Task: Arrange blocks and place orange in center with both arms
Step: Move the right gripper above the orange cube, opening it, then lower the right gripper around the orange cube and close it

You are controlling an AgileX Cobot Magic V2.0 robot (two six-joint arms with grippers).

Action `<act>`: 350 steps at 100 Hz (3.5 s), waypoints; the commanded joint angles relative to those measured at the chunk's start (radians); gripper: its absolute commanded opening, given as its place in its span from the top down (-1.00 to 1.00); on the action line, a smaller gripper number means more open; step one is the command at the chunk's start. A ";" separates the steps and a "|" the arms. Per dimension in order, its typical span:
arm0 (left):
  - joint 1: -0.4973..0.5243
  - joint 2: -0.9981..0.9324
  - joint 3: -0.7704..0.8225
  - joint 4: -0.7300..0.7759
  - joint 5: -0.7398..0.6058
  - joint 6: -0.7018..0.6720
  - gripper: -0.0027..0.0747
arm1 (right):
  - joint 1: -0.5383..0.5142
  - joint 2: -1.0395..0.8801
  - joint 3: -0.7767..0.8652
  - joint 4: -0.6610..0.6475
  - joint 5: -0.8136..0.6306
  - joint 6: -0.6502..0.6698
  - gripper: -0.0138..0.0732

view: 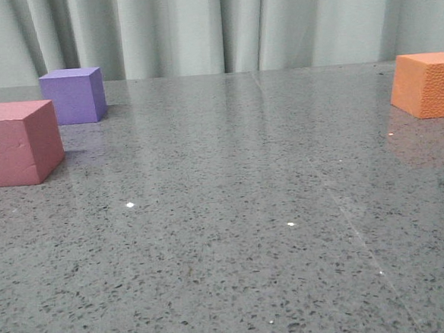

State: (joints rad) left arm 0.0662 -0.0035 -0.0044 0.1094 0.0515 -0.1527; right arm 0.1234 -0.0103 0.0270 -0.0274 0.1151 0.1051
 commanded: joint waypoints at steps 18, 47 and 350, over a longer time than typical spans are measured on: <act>0.002 -0.034 0.054 -0.005 -0.082 -0.003 0.96 | -0.003 -0.020 -0.013 -0.003 -0.082 -0.009 0.84; 0.002 -0.034 0.054 -0.005 -0.082 -0.003 0.96 | -0.003 -0.020 -0.013 -0.003 -0.082 -0.009 0.84; 0.002 -0.034 0.054 -0.005 -0.082 -0.003 0.96 | -0.050 1.499 -1.417 -0.011 0.649 -0.077 -0.77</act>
State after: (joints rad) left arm 0.0662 -0.0035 -0.0044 0.1094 0.0515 -0.1527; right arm 0.0820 1.4995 -1.3550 -0.0274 0.8122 0.0430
